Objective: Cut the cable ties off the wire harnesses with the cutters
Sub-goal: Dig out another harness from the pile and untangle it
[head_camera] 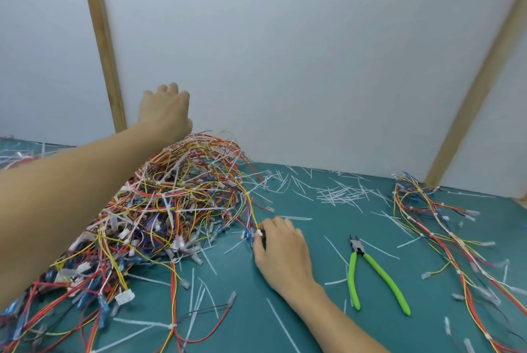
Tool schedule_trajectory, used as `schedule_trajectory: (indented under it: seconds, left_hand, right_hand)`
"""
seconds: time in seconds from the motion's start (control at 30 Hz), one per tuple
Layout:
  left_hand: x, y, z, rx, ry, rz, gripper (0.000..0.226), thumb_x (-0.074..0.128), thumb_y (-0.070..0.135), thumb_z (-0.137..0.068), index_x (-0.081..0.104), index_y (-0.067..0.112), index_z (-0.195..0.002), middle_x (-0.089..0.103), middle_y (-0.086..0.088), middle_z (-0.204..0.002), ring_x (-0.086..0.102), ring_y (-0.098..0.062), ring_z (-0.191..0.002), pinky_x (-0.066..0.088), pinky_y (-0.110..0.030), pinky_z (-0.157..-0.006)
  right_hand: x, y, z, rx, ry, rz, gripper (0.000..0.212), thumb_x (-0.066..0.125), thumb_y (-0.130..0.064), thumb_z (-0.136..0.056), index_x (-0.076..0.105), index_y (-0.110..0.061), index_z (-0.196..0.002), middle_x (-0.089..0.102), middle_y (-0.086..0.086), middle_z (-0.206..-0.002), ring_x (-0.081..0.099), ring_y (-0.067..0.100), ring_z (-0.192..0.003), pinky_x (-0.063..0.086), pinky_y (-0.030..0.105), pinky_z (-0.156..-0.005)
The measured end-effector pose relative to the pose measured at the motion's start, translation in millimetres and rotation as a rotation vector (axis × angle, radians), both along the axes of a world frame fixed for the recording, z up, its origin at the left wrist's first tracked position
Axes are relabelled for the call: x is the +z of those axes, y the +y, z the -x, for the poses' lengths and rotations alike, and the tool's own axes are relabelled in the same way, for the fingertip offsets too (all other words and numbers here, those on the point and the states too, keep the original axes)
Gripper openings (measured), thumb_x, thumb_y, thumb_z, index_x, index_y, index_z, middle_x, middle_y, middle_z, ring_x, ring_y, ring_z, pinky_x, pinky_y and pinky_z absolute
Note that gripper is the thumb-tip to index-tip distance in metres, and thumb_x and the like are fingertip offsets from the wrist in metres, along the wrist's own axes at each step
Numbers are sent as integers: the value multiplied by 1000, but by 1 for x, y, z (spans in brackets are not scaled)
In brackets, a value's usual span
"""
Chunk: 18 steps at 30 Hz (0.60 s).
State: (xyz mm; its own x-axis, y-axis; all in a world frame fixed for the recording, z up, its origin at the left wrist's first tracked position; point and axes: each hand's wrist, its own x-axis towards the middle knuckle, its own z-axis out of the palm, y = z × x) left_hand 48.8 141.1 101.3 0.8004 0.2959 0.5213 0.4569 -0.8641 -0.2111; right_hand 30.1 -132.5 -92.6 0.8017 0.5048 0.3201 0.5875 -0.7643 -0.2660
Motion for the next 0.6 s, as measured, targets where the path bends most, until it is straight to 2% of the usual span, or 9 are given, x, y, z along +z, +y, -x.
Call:
schedule_trajectory:
  seconds: [0.07,0.17,0.23,0.3,0.37,0.43,0.5,0.6]
  left_hand:
    - [-9,6,-11,-4,120,47,40,51,30,-97,56,12,-133,54,-15,-133,53,-34,-120,46,-46,-94]
    - [-27,12,-31,23,229,370,54,40,40,-106,39,9,-151,41,-17,-154,44,-37,-137,40,-48,-108]
    - [-39,13,-40,82,259,540,56,32,37,-109,33,1,-152,33,-20,-159,36,-37,-144,31,-45,-116]
    - [-46,12,-44,132,236,607,50,33,31,-109,42,-2,-145,41,-22,-154,41,-37,-141,34,-43,-114]
    - [-48,10,-45,151,142,602,38,46,26,-102,59,0,-126,62,-22,-128,58,-38,-117,45,-44,-100]
    - [-45,4,-47,78,35,575,22,56,23,-93,67,5,-101,70,-16,-99,64,-34,-95,49,-42,-92]
    - [-38,-7,-49,-43,-66,513,23,63,29,-93,70,8,-87,72,-12,-90,65,-33,-91,49,-43,-93]
    - [-25,-27,-43,-215,-224,227,31,64,41,-95,69,11,-87,67,-8,-96,62,-32,-96,38,-47,-101]
  right_hand:
    - [-1,0,0,4,2,0,31,35,-41,-105,60,-24,-112,60,-4,-114,50,20,-111,40,35,-95]
    - [-1,2,-2,12,-3,-8,33,34,-41,-106,60,-22,-112,61,-1,-113,51,22,-110,40,37,-95]
    - [-1,2,-3,11,-13,-8,36,32,-42,-107,61,-20,-112,61,0,-112,51,22,-108,40,38,-93]
    - [-2,3,-4,5,-17,-3,39,30,-45,-107,61,-20,-110,61,0,-111,51,23,-107,39,38,-91]
    - [-2,3,-4,1,-21,-9,41,30,-46,-107,61,-20,-108,61,1,-110,52,24,-106,38,38,-89]
    - [-2,3,-4,-4,-18,-8,41,31,-47,-108,61,-19,-107,62,1,-110,52,24,-106,38,39,-89]
    - [-1,3,-4,-11,3,-10,41,31,-47,-108,62,-20,-108,62,1,-112,52,24,-108,39,40,-91]
    - [2,3,-6,-33,44,-52,41,32,-46,-108,64,-21,-109,62,-2,-112,52,21,-110,40,39,-94]
